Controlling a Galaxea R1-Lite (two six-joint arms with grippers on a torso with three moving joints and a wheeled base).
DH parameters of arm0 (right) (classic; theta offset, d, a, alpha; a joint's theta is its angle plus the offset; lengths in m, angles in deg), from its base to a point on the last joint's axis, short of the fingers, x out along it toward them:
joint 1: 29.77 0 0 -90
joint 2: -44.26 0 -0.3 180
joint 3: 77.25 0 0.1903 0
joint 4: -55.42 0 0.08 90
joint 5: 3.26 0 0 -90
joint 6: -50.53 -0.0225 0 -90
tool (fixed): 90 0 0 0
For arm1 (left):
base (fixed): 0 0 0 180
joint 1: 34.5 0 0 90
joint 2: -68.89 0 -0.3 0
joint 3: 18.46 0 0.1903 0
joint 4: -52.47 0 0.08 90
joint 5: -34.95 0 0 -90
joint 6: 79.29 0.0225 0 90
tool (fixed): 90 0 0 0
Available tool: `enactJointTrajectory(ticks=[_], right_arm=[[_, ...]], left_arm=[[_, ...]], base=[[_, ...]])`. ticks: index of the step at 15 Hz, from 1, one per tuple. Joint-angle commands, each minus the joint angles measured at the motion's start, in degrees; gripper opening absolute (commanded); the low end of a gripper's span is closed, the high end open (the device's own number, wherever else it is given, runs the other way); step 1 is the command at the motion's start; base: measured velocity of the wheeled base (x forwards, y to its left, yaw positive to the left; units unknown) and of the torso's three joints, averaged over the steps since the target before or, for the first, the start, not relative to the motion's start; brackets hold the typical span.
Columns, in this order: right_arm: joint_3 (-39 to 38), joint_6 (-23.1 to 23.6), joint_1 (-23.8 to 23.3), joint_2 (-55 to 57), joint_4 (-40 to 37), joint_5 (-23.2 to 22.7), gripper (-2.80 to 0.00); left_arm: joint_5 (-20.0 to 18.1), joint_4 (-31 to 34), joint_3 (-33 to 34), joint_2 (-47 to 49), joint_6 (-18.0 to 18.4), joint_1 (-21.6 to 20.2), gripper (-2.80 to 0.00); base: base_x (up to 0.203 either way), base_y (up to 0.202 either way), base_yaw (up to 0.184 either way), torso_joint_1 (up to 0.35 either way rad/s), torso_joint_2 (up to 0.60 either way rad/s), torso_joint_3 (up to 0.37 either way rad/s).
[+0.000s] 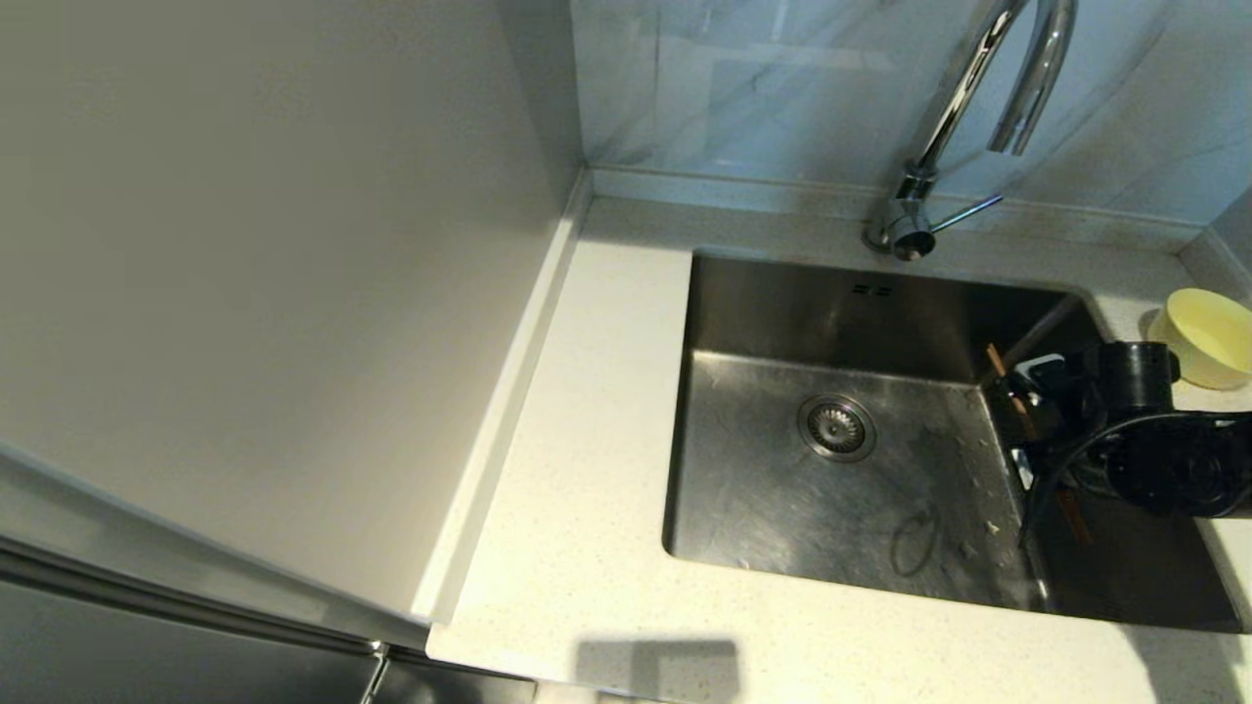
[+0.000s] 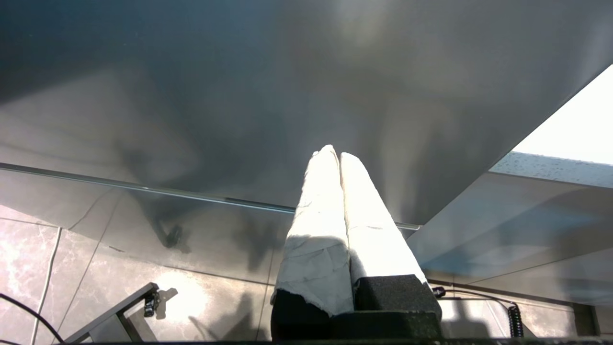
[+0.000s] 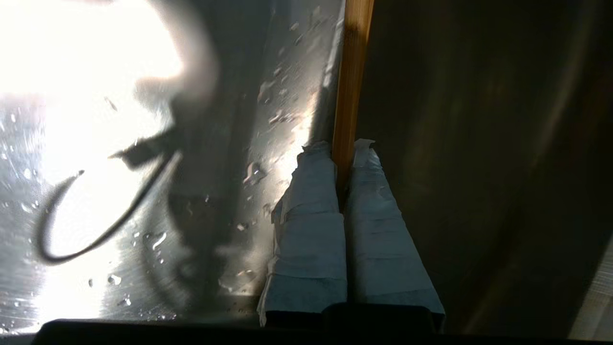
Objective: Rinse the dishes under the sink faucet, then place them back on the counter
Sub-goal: Put the chopsticks into the sink
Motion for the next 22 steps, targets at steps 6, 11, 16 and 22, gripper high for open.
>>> enactJointTrajectory(ticks=[6,11,16,22], right_arm=[[2.3,2.8,3.7,10.5,1.5,1.4,-2.8],[6.5,2.8,4.8,15.5,1.5,2.4,-2.8],[8.7,2.9,4.8,18.2,1.3,2.9,-2.8],[9.4,2.9,4.8,21.2,1.3,2.9,-2.8]], left_arm=[[0.0,0.0,0.0,-0.2,0.0,0.0,-2.8],[0.0,0.0,0.0,-0.2,0.0,0.0,-2.8],[0.0,0.0,0.0,-0.2,0.0,0.0,-2.8],[0.0,0.0,0.0,-0.2,0.0,0.0,-2.8]], base=[[0.0,0.0,0.0,0.0,0.0,0.0],[0.0,0.0,0.0,0.0,0.0,0.0],[0.0,0.0,0.0,0.0,0.0,0.0],[0.0,0.0,0.0,0.0,0.0,0.0]])
